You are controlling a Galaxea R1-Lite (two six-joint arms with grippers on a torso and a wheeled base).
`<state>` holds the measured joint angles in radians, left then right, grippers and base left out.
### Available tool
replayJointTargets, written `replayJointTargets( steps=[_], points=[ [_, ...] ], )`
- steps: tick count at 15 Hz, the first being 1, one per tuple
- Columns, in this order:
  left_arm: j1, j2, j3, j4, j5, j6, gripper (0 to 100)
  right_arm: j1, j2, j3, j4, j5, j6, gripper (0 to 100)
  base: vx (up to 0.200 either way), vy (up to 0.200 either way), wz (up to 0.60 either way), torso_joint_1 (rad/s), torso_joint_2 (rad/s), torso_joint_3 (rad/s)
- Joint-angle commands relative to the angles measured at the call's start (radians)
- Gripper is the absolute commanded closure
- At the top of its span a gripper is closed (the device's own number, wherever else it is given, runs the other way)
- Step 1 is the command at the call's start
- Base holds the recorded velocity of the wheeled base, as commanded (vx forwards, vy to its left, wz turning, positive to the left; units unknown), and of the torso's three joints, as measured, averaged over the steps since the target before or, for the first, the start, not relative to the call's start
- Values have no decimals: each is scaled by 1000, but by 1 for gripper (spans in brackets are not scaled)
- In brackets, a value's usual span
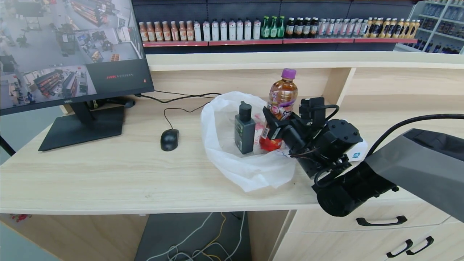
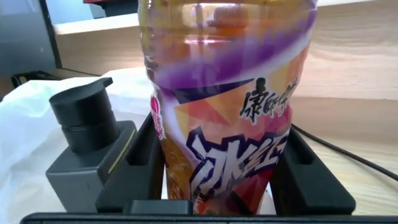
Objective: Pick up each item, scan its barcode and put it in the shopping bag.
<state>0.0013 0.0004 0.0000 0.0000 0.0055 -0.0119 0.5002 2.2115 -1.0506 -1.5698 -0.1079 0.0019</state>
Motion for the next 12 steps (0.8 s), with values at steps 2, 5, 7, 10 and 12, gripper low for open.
replayJointTargets(
  steps=[2,5,7,10,12],
  points=[
    [0,0,0,0,1,0,0,1,47,-14,-1,-1,3,100,0,0,0,0,0,0],
    [0,0,0,0,1,0,0,1,77,-23,-1,-1,3,100,0,0,0,0,0,0],
    [0,0,0,0,1,0,0,1,85,-20,-1,-1,3,100,0,0,0,0,0,0],
    [0,0,0,0,1,0,0,11,91,-11,-1,-1,3,100,0,0,0,0,0,0],
    [0,0,0,0,1,0,0,17,91,14,-1,-1,3,100,0,0,0,0,0,0]
  ],
)
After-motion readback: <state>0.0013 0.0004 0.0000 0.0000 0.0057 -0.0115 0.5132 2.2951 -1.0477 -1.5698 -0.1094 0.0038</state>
